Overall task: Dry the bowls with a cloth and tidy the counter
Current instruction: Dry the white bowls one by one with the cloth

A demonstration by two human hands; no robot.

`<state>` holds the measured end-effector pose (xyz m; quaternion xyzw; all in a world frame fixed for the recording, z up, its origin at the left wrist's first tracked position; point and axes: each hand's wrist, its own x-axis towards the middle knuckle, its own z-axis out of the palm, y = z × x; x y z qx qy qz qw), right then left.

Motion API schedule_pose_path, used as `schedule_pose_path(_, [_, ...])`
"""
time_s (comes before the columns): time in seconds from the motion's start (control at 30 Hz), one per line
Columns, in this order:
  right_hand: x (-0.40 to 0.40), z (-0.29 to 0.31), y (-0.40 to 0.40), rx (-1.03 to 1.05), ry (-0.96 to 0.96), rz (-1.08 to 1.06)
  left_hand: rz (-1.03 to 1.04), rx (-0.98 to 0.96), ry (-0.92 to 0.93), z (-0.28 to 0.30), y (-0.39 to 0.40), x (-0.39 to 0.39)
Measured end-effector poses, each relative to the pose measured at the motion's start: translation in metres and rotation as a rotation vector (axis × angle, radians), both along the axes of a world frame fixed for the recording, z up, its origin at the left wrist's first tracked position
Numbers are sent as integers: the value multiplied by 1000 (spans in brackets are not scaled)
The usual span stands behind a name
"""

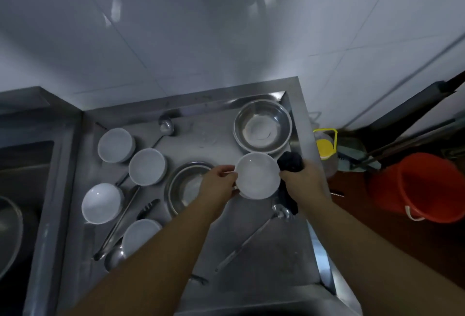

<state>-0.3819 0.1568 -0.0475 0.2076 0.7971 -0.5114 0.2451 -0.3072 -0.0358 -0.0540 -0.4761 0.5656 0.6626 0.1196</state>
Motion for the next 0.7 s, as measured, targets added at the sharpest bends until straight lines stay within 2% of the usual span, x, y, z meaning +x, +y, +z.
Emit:
schedule_pose_path(0.23, [-13, -36, -3, 52, -46, 85, 6, -130, -51, -30, 8, -5])
schedule_pose_path(0.43, [-13, -51, -8, 170, 1, 214, -18, -223, -75, -42, 7, 1])
schedule_pose_path(0.7, [-13, -53, -10, 213, 37, 266, -37, -243, -88, -45, 6, 3])
